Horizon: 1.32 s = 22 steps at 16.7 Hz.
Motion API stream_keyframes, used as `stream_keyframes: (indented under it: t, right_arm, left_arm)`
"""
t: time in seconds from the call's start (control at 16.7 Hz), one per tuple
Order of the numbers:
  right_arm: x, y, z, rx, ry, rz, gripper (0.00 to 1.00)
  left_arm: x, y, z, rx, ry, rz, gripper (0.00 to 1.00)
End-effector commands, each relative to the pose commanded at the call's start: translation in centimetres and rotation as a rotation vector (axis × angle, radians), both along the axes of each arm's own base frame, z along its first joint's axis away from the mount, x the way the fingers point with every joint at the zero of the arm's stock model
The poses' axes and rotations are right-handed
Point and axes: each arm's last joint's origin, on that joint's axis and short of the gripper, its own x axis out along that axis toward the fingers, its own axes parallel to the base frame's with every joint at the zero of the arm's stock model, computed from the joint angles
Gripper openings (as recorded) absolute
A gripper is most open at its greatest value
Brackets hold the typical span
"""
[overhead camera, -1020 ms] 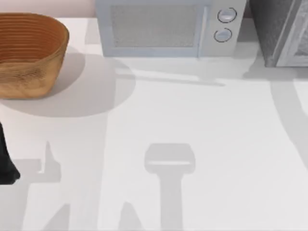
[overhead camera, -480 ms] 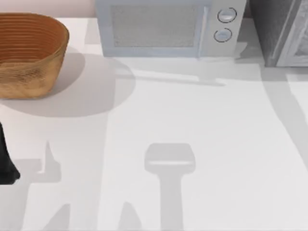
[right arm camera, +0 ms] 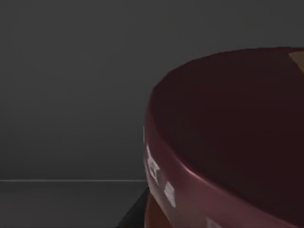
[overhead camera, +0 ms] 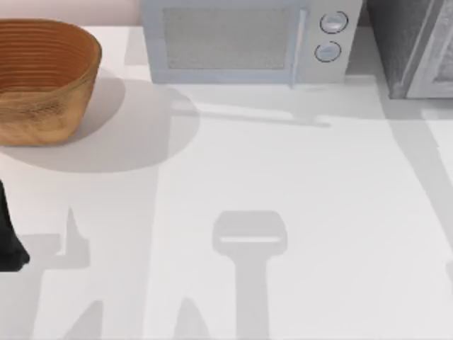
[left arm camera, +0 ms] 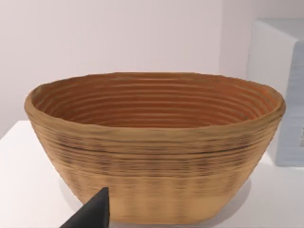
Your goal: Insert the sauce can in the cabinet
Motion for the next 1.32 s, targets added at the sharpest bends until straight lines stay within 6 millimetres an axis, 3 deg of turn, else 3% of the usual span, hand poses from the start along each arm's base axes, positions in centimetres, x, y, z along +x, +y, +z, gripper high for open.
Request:
stream_keyframes:
  t: [0.18,0.36,0.48,0.72,1.32]
  right_arm:
    - [5.6,0.3,-1.4,-0.006,0.031,0.002,0.0]
    - [9.1,0.2,-2.2,-0.004,0.023,0.006,0.0]
    - [10.2,-0.1,-2.4,0.0,0.008,0.008,0.0]
    - [10.3,-0.2,-2.4,0.0,0.005,0.008,0.0]
    - [10.3,-0.2,-2.4,0.0,0.005,0.008,0.75]
  left_arm:
    - [0.0,0.0,0.0,0.0,0.0,0.0,1.0]
    - [0.0,0.0,0.0,0.0,0.0,0.0,1.0]
    - [0.0,0.0,0.0,0.0,0.0,0.0,1.0]
    - [0.0,0.0,0.0,0.0,0.0,0.0,1.0]
    - [0.0,0.0,0.0,0.0,0.0,0.0,1.0]
